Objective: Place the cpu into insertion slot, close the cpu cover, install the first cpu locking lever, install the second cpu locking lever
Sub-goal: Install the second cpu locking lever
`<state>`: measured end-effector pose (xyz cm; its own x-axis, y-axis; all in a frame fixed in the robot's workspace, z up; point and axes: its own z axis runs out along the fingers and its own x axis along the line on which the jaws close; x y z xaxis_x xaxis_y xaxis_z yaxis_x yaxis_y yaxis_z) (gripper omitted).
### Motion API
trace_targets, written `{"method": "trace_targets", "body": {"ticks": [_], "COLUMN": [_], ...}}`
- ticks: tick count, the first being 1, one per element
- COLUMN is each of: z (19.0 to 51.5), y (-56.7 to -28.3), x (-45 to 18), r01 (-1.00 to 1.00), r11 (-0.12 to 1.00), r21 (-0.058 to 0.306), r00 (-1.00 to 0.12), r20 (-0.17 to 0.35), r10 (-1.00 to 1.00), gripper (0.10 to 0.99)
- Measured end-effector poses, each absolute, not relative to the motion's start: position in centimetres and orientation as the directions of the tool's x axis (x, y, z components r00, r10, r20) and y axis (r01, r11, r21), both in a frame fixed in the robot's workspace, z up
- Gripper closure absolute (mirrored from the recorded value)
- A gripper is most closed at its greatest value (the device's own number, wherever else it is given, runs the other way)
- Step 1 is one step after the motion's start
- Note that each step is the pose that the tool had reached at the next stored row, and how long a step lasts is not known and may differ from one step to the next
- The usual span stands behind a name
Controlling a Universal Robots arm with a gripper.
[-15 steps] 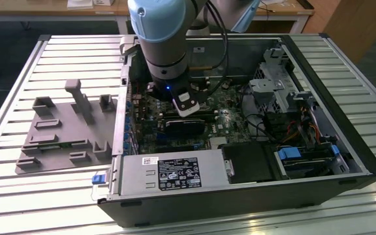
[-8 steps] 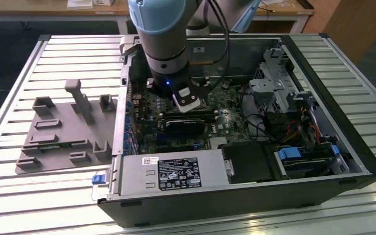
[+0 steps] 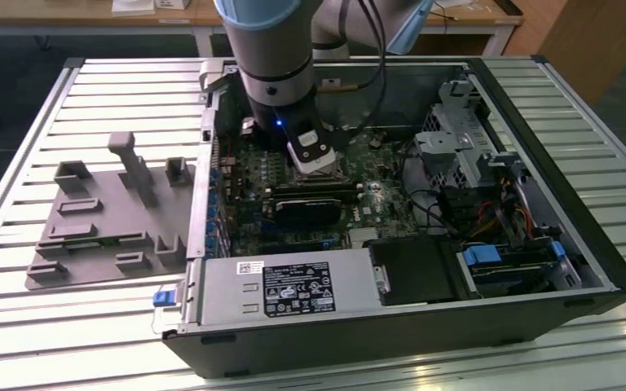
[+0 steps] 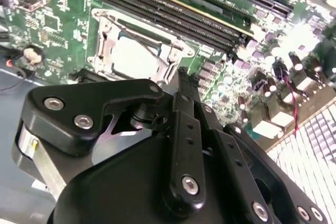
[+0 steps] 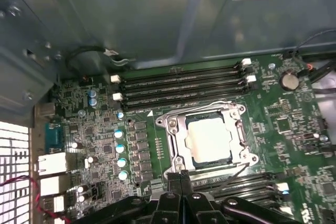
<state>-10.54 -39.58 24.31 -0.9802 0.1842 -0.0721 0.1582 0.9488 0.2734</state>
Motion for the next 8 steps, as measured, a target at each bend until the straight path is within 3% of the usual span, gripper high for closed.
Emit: {"method": "trace_targets", "body": {"ticks": [8], "z": [25.19], "y": [-39.58], "x": [-10.14], "r01": [0.161], "r11": [0.960], "r21": [0.229], "r00": [-0.980], "r20": [-0.080], "r10": [0.184], "gripper": [0.984]}}
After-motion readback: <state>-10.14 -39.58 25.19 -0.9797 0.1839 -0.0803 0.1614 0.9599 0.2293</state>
